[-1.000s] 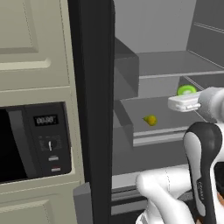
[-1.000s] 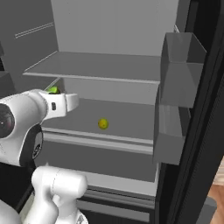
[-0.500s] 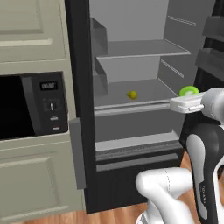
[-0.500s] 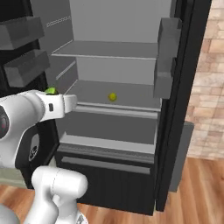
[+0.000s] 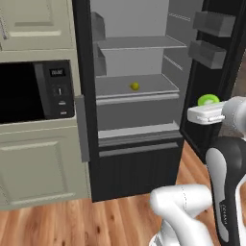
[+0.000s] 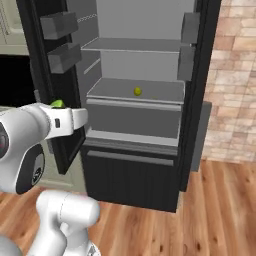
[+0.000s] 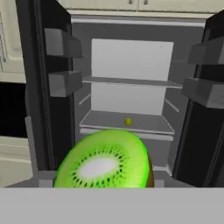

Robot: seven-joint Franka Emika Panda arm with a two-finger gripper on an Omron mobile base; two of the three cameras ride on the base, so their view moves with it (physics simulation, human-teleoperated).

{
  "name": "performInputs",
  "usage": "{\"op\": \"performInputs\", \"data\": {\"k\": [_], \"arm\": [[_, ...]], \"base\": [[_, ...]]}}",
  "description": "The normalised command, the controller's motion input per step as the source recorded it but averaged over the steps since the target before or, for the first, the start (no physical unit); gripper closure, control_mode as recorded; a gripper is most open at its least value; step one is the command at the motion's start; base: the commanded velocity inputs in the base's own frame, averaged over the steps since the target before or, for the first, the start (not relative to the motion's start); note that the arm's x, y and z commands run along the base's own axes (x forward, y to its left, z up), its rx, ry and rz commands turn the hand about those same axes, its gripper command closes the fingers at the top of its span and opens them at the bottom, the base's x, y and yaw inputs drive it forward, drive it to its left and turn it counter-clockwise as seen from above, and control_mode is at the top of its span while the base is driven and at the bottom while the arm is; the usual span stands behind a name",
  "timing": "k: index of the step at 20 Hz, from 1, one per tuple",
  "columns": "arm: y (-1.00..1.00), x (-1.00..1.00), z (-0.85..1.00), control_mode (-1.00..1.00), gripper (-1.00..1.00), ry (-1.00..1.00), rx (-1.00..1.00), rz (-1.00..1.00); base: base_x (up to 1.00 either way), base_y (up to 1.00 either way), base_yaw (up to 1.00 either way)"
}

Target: Retrieve the kiwi and pear from the fridge and place them into the bowl on the dining table.

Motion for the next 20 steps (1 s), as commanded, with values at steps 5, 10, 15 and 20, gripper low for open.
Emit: {"op": "performInputs", "data": {"k": [5, 10, 15, 20], "arm": [[0.0, 0.0, 0.0, 1.0, 1.0, 0.0, 0.0, 0.0], [0.0, 0.0, 0.0, 1.0, 1.0, 0.0, 0.0, 0.0], [0.0, 0.0, 0.0, 1.0, 1.0, 0.0, 0.0, 0.0], [0.0, 0.0, 0.0, 1.0, 1.0, 0.0, 0.0, 0.0]], "base": [[-0.55, -0.02, 0.24], [-0.45, -0.02, 0.4], [-0.27, -0.04, 0.45], [-0.35, -0.06, 0.44]]}}
